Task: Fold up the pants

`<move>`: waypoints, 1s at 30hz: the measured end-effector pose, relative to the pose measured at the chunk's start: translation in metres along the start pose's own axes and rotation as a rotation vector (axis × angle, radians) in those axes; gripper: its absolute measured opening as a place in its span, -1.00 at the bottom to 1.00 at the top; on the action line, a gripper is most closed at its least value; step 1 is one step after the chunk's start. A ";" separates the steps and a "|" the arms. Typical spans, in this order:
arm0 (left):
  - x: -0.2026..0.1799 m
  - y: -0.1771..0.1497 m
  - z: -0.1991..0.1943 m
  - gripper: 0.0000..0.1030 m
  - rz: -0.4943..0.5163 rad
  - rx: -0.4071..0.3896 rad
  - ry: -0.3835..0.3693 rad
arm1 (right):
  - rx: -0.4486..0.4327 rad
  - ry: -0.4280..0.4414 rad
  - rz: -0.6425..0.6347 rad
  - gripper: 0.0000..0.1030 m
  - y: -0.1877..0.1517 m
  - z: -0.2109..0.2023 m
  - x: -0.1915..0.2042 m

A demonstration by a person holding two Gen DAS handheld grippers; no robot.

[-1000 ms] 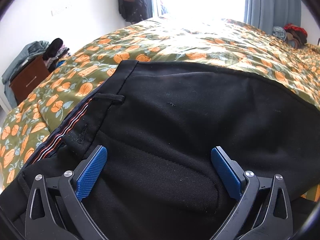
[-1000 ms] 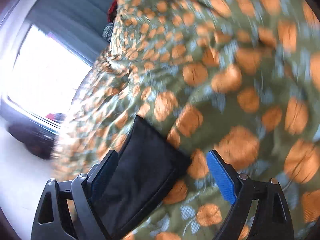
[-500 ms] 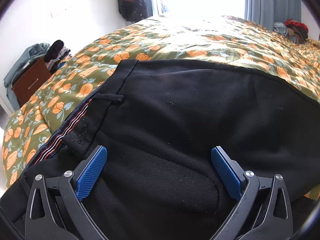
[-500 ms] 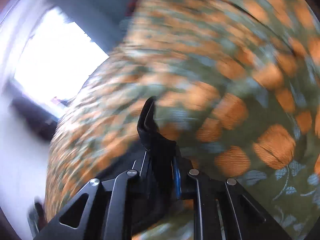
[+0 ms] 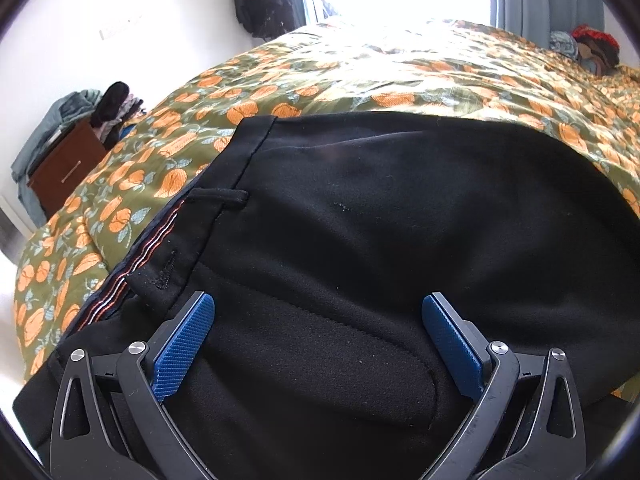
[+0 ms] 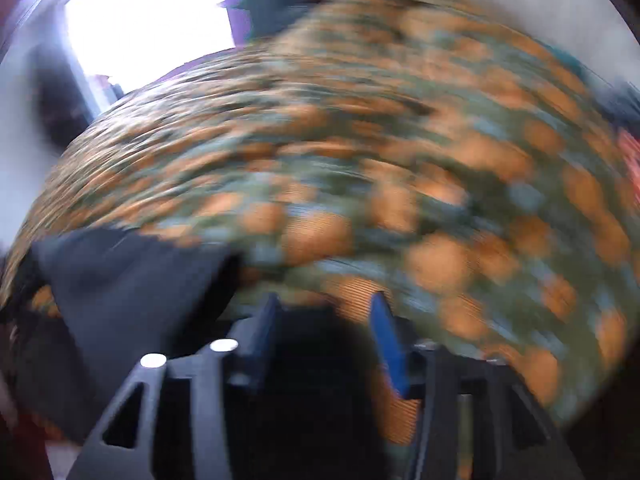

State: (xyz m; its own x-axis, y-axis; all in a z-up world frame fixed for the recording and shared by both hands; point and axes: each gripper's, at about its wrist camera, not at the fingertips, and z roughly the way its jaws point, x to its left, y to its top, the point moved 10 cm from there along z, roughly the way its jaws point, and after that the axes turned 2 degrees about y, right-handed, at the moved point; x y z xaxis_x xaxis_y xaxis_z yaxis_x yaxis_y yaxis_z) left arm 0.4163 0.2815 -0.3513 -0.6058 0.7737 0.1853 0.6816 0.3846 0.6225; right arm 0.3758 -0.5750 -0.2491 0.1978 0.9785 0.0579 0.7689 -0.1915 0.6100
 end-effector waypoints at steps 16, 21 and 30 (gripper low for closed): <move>-0.082 -0.103 -0.161 0.99 0.193 0.072 -0.362 | -0.037 0.416 -0.202 0.44 -0.093 -0.065 0.276; -0.097 -0.154 -0.157 0.99 0.323 0.130 -0.327 | 0.153 0.498 -0.339 0.44 -0.172 -0.032 0.334; -0.076 -0.126 -0.171 0.99 0.232 0.093 -0.337 | 0.105 0.461 -0.372 0.44 -0.178 -0.042 0.317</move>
State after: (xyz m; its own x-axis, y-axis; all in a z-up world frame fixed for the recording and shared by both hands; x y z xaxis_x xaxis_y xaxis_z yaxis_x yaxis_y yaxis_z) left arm 0.3064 0.0880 -0.3140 -0.2747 0.9605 0.0436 0.8275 0.2131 0.5194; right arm 0.2759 -0.2274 -0.3067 -0.3623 0.9088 0.2069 0.7964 0.1865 0.5752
